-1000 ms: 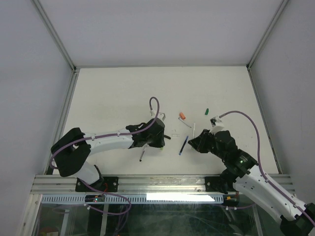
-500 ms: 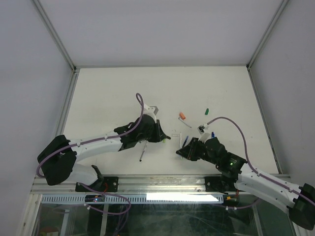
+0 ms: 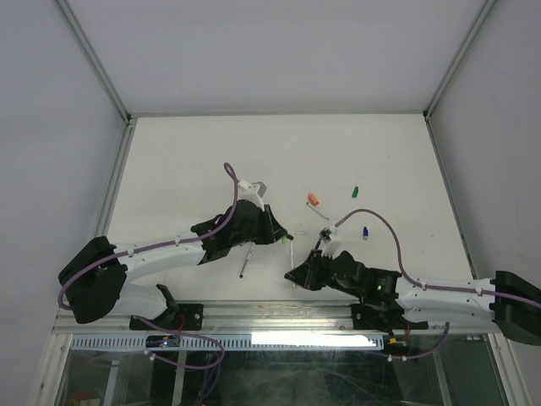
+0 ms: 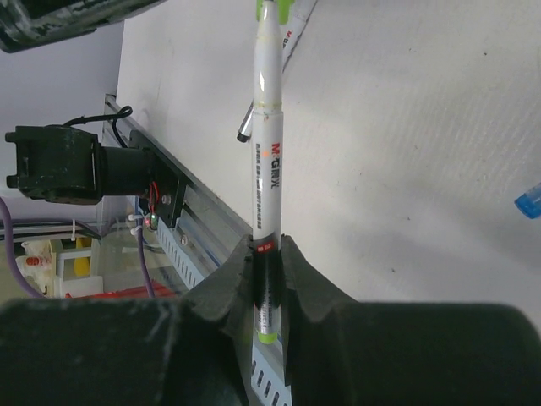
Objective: Insert the pens into the pen caps
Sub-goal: Insert the pen cap onto the pen.
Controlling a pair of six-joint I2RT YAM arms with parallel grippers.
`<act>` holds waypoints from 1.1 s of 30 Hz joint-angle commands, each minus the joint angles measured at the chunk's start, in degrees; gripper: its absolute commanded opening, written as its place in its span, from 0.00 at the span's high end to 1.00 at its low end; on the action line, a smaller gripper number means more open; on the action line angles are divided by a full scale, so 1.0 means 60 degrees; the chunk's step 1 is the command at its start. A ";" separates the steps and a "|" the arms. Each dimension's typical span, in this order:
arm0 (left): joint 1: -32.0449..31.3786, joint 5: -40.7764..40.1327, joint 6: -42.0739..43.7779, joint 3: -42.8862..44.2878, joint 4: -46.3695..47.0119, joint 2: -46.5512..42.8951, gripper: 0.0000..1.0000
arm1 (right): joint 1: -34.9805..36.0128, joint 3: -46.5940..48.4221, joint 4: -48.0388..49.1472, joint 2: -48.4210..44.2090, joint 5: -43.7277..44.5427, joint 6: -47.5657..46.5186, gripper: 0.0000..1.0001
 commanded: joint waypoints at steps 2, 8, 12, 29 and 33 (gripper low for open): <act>0.0097 0.0190 -0.0202 -0.0114 0.0824 -0.0484 1.00 | 0.0131 0.0257 0.1468 0.0602 0.0766 0.0210 1.00; 0.0101 0.0189 -0.0209 -0.0112 0.0845 -0.0461 1.00 | 0.0131 0.0293 0.1815 0.1087 0.0498 0.0324 1.00; 0.0101 0.0174 -0.0261 -0.0093 0.0888 -0.0405 1.00 | 0.0139 0.0260 0.2072 0.1286 0.0215 0.0342 1.00; 0.0099 -0.0202 -0.0444 -0.0275 0.0899 -0.0607 1.00 | 0.0132 0.0222 0.2361 0.1810 -0.0356 0.0540 1.00; 0.0100 -0.0248 -0.0501 -0.0288 0.0898 -0.0608 1.00 | 0.0132 0.0181 0.2457 0.1916 -0.0475 0.0600 1.00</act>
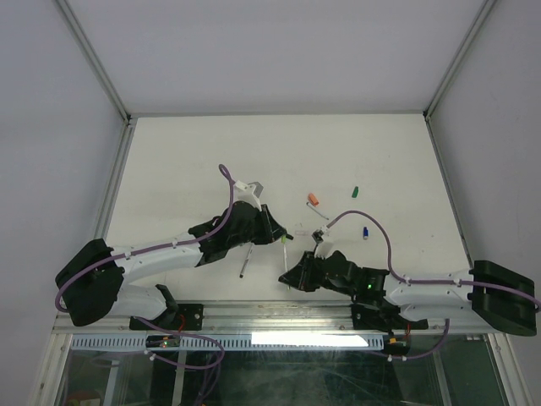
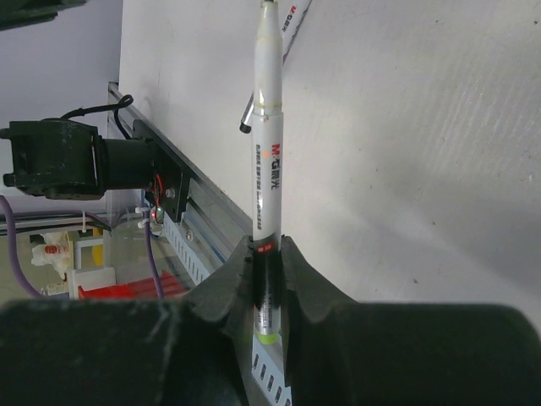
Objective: Insert the pens into the pen caps
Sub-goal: Insert the pen cap onto the pen.
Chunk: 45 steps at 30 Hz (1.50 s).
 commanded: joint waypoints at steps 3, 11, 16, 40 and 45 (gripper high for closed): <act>0.0101 -0.0112 -0.0174 0.0013 0.0586 -0.0303 1.00 | 0.0047 0.0171 0.0759 0.0080 -0.0095 0.0157 1.00; 0.0101 0.0028 -0.0173 0.0006 0.0618 -0.0240 1.00 | 0.0048 0.0225 0.0726 -0.0019 0.0143 0.0168 1.00; 0.0101 0.0118 -0.0186 -0.0032 0.0670 -0.0178 1.00 | 0.0047 0.0222 0.0562 -0.0214 0.0384 0.0203 1.00; 0.0094 0.0494 -0.0335 -0.0167 0.0972 0.0027 1.00 | 0.0046 0.0254 0.0456 -0.0195 0.0871 0.0373 1.00; 0.0101 0.0511 -0.0331 -0.0189 0.0997 0.0020 1.00 | 0.0039 0.0374 0.0282 -0.0233 0.1116 0.0378 1.00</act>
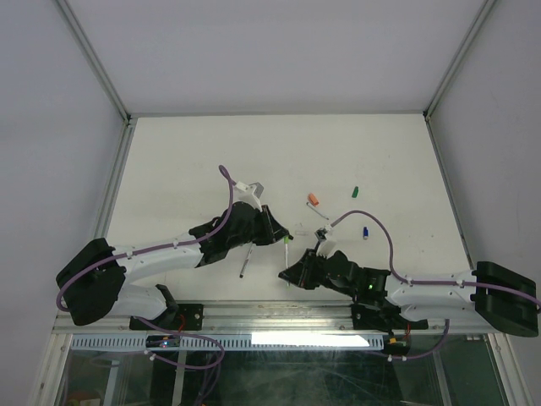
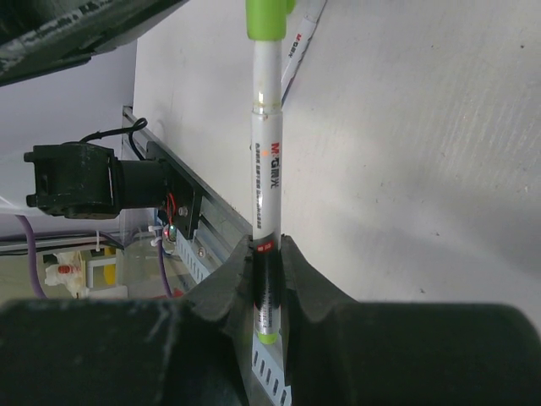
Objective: Insert the pens into the pen caps
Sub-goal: Insert the pen cap onto the pen.
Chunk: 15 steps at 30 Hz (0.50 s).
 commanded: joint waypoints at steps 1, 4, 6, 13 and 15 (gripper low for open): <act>0.0097 0.0175 -0.0050 -0.0047 0.0554 -0.0039 1.00 | 0.0026 0.0418 0.0097 -0.0081 0.0717 0.0069 1.00; 0.0101 0.0177 -0.0064 -0.0054 0.0545 -0.0060 1.00 | 0.0022 0.0533 -0.0118 -0.0085 0.0717 0.0069 1.00; 0.0101 0.0162 -0.0065 -0.0065 0.0546 -0.0068 1.00 | 0.0007 0.0571 -0.0126 -0.0072 0.0717 0.0069 1.00; 0.0101 0.0191 -0.0065 -0.0051 0.0548 -0.0051 1.00 | -0.0188 0.0808 -0.0111 0.0207 0.0717 0.0069 1.00; 0.0101 0.0198 -0.0050 -0.0054 0.0553 -0.0046 1.00 | -0.0219 0.0864 -0.0111 0.0285 0.0717 0.0069 1.00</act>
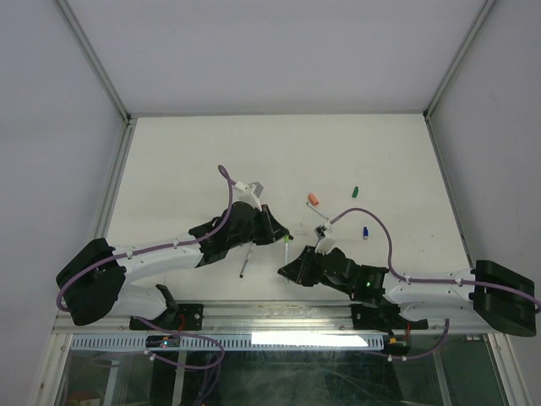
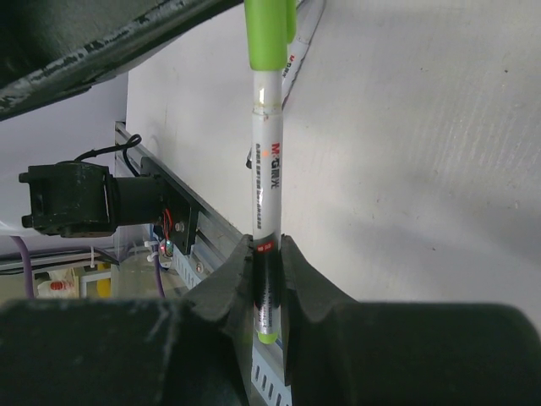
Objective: Insert the pens into the pen caps
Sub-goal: Insert the pen cap onto the pen.
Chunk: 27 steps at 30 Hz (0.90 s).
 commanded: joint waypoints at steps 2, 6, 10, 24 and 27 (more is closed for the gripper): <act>0.0097 0.0213 0.0012 -0.0036 0.0451 -0.0049 1.00 | -0.0113 0.0603 0.0210 0.0154 0.0458 0.0065 1.00; 0.0097 0.0212 0.0012 -0.0033 0.0454 -0.0060 1.00 | -0.0129 0.0702 0.0107 0.0132 0.0458 0.0065 1.00; 0.0097 0.0237 0.0000 -0.0028 0.0451 -0.0068 1.00 | -0.0146 0.0758 0.0054 0.0099 0.0458 0.0065 1.00; 0.0097 0.0138 -0.0003 0.0063 0.0304 -0.0186 0.85 | -0.0165 0.0797 -0.0406 0.0158 0.0458 0.0065 1.00; 0.0097 0.0089 -0.0011 0.0054 0.0264 -0.0259 0.79 | -0.0172 0.0724 -0.0422 0.0143 0.0458 0.0065 1.00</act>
